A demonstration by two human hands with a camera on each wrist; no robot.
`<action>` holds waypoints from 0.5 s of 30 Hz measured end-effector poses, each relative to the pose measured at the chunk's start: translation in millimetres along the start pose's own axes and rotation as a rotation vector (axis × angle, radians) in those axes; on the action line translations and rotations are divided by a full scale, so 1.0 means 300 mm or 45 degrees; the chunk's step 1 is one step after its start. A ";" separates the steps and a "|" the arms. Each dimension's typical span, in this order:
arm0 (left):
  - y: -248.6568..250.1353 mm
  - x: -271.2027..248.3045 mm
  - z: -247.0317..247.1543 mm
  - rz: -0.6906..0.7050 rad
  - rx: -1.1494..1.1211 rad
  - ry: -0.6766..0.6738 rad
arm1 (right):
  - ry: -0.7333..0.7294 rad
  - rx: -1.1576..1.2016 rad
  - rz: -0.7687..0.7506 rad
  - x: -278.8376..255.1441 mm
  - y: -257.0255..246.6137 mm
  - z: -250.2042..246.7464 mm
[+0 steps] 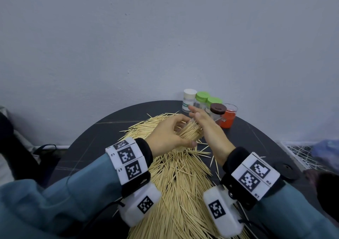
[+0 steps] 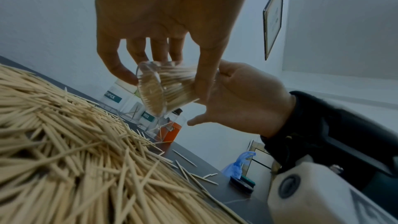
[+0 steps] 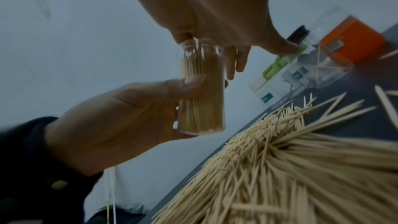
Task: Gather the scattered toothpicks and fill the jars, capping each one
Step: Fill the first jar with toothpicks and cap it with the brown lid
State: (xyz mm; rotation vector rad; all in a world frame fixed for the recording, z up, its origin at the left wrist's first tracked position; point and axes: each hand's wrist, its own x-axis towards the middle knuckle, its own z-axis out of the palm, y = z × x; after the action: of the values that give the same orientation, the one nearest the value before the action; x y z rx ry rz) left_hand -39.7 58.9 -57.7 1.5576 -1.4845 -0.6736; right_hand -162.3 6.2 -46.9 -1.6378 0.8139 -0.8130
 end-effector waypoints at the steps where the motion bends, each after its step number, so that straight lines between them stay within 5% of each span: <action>1: 0.000 0.000 -0.001 0.003 0.006 0.002 | -0.007 -0.063 0.019 0.005 0.003 -0.003; 6: 0.000 0.003 -0.007 -0.013 -0.021 0.085 | 0.065 -0.123 -0.046 0.016 -0.002 -0.033; 11: -0.012 0.006 -0.019 -0.036 -0.006 0.167 | -0.153 -0.367 -0.054 -0.011 0.001 -0.014; 15: -0.011 0.009 -0.020 -0.039 0.005 0.183 | -0.107 -0.326 -0.080 -0.020 -0.014 -0.013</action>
State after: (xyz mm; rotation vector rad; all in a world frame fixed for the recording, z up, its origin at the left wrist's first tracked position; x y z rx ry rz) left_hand -32.6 57.2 -57.1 1.6001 -1.3582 -0.5642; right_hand -168.5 10.0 -42.6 -1.9191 0.8370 -0.6995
